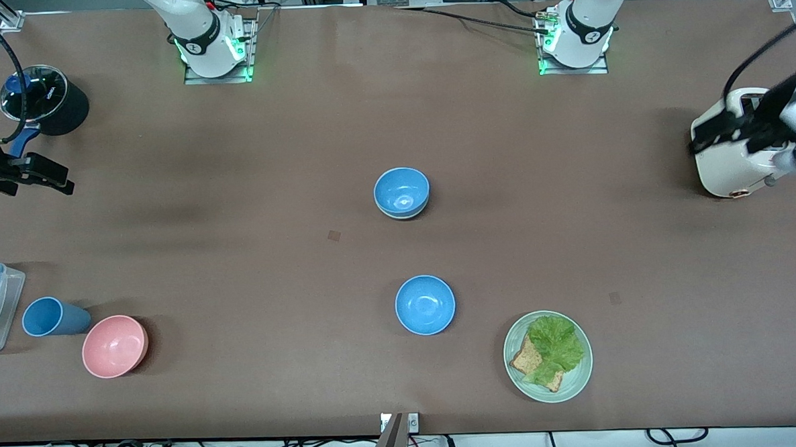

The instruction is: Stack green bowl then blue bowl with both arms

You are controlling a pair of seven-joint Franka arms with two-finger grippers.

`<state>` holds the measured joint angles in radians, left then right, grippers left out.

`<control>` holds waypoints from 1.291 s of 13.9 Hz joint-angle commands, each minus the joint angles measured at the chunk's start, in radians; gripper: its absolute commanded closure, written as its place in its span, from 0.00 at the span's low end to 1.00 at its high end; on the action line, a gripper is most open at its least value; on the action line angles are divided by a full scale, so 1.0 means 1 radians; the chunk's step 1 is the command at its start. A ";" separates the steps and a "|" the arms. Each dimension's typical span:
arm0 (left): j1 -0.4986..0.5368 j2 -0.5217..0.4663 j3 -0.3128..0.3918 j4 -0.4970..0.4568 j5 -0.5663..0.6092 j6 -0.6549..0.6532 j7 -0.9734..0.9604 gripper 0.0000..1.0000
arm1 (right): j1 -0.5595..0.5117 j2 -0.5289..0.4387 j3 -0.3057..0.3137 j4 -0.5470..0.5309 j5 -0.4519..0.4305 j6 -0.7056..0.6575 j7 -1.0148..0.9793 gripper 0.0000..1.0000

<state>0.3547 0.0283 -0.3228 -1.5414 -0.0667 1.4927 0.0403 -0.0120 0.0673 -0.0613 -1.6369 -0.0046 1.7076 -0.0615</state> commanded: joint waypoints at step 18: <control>-0.290 0.009 0.152 -0.063 0.053 0.034 -0.132 0.00 | -0.005 -0.015 0.011 -0.020 -0.009 0.023 -0.017 0.00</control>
<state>0.0701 0.0458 -0.1717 -1.6116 -0.0616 1.5189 -0.0699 -0.0118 0.0694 -0.0604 -1.6402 -0.0047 1.7193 -0.0626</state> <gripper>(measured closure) 0.000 0.000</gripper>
